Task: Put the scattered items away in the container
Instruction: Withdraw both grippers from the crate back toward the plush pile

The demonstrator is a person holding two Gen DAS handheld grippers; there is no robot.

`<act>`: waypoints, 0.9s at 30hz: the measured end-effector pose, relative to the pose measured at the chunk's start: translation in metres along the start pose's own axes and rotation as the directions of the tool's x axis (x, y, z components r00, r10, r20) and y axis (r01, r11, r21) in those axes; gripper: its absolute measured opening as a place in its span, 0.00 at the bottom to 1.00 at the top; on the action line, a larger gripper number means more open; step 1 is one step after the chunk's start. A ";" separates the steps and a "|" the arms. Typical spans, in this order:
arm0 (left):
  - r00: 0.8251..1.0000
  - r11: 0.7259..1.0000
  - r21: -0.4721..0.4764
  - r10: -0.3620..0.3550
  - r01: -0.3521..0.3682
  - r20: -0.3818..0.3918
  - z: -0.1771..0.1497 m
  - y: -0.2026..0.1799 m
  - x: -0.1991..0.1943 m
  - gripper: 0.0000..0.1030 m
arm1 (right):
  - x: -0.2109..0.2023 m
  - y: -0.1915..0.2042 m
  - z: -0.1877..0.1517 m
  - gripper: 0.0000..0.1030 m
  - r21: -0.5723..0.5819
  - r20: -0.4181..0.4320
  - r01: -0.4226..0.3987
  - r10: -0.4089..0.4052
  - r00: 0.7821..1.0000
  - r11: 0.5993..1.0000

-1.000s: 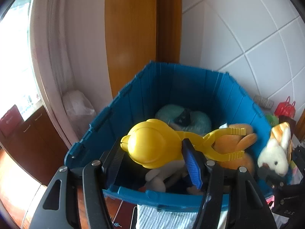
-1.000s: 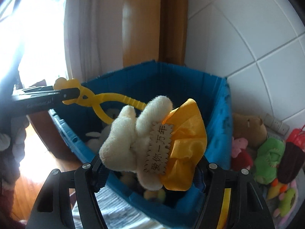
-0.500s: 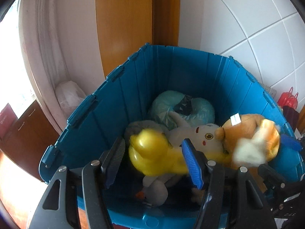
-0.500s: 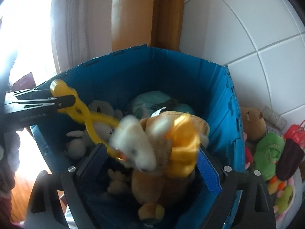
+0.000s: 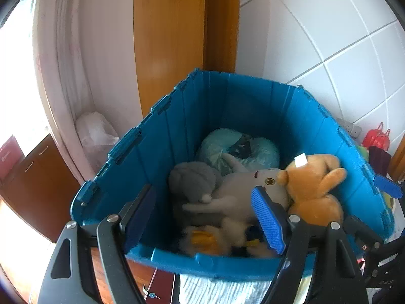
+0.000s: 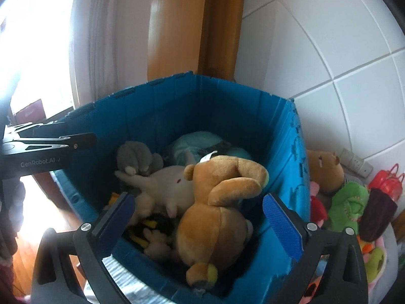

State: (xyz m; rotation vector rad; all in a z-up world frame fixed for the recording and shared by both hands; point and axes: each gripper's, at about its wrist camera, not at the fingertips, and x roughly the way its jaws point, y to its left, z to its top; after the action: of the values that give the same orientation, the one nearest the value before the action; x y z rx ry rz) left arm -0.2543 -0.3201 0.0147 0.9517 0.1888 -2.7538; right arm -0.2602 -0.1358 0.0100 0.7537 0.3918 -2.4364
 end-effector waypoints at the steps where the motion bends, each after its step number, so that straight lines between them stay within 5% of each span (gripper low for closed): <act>1: 1.000 1.000 0.001 -0.006 0.006 0.008 -0.001 -0.001 -0.005 0.75 | -0.006 0.001 -0.001 0.99 0.002 0.011 0.004 -0.004 1.000 1.000; 15: 0.992 0.994 0.051 -0.105 0.101 0.070 -0.045 -0.020 -0.056 0.75 | -0.080 0.009 -0.044 1.00 0.044 0.088 0.086 -0.089 0.992 0.995; 27: 0.982 0.975 0.118 -0.184 0.187 -0.033 -0.107 -0.050 -0.066 0.75 | -0.104 0.013 -0.113 0.99 0.108 0.008 0.142 -0.143 0.990 0.984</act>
State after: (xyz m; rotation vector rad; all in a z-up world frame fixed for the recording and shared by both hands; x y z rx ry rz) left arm -0.1527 -0.2398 -0.0258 1.0439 0.1214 -2.9555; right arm -0.1323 -0.0554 -0.0205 0.7754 0.3213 -2.6135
